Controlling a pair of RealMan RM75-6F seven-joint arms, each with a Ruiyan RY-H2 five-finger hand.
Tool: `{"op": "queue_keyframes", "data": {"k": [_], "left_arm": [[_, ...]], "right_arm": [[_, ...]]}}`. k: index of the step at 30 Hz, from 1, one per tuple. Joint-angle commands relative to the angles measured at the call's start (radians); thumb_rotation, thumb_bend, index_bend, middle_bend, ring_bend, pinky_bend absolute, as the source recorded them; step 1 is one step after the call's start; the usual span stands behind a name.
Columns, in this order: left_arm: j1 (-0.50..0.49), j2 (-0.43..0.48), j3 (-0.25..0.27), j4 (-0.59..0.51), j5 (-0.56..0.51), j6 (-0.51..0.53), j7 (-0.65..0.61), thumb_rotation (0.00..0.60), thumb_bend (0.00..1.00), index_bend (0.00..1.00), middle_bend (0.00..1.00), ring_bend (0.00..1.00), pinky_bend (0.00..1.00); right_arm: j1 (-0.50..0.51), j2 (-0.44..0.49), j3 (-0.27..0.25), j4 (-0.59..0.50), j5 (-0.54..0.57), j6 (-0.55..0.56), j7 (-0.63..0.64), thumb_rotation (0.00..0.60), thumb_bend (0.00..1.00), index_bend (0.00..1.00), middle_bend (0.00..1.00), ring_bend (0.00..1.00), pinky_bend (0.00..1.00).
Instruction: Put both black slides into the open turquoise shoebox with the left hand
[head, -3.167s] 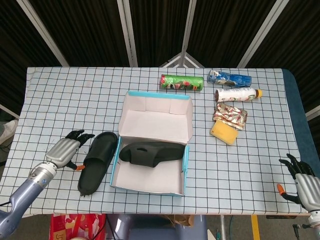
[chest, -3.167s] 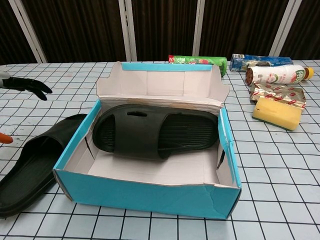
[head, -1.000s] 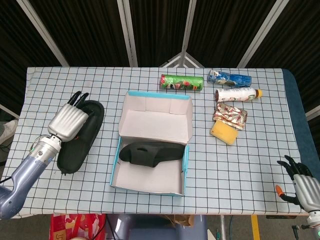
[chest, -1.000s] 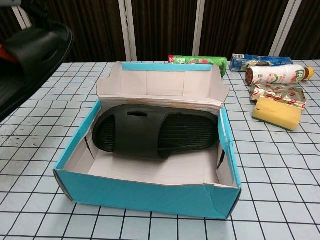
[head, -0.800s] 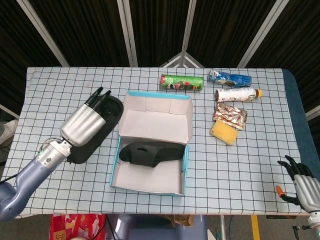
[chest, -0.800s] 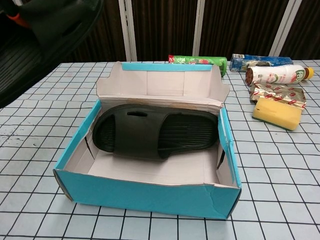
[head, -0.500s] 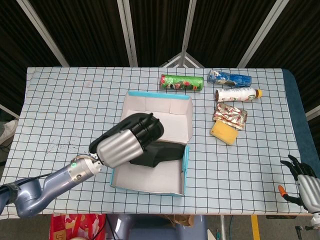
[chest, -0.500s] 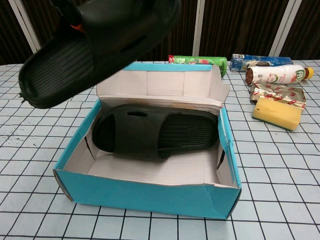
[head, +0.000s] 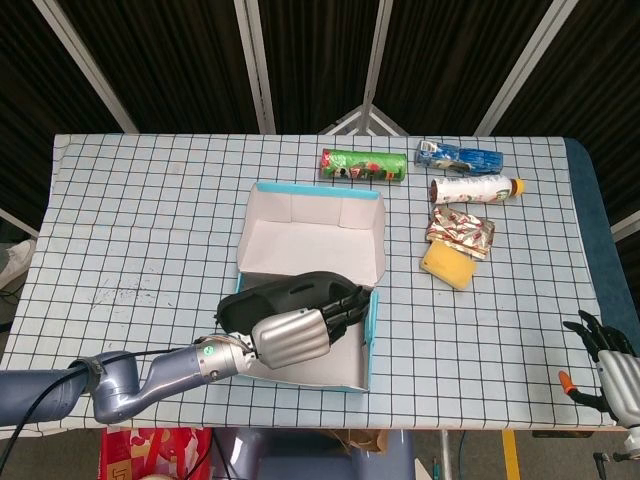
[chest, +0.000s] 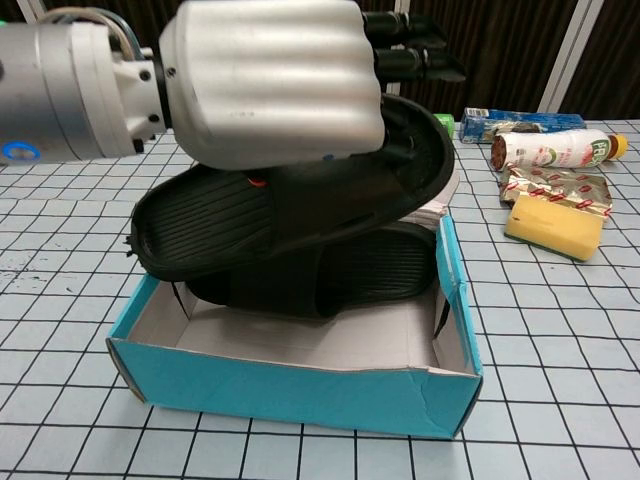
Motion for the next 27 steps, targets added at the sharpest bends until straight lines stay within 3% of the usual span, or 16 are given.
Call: {"op": "queue_keyframes", "data": {"k": [1, 15, 27], "left_arm": [[-0.010, -0.044, 0.008, 0.045, 0.031, 0.004, -0.024, 0.600, 0.36, 0.46, 0.44, 0.00, 0.00], [-0.020, -0.152, 0.023, 0.144, 0.116, 0.037, -0.095, 0.600, 0.36, 0.47, 0.44, 0.00, 0.00], [-0.020, -0.183, 0.068, 0.163, 0.141, -0.012, -0.120, 0.600, 0.36, 0.47, 0.44, 0.00, 0.00]], "right_arm": [[0.001, 0.000, 0.001, 0.002, 0.001, -0.001, 0.002, 0.600, 0.39, 0.19, 0.05, 0.13, 0.07], [-0.003, 0.005, -0.002, 0.001, -0.002, 0.001, 0.013, 0.600, 0.39, 0.19, 0.05, 0.13, 0.07], [-0.005, 0.004, -0.002, 0.000, -0.002, 0.003, 0.012, 0.600, 0.39, 0.19, 0.05, 0.13, 0.07]]}}
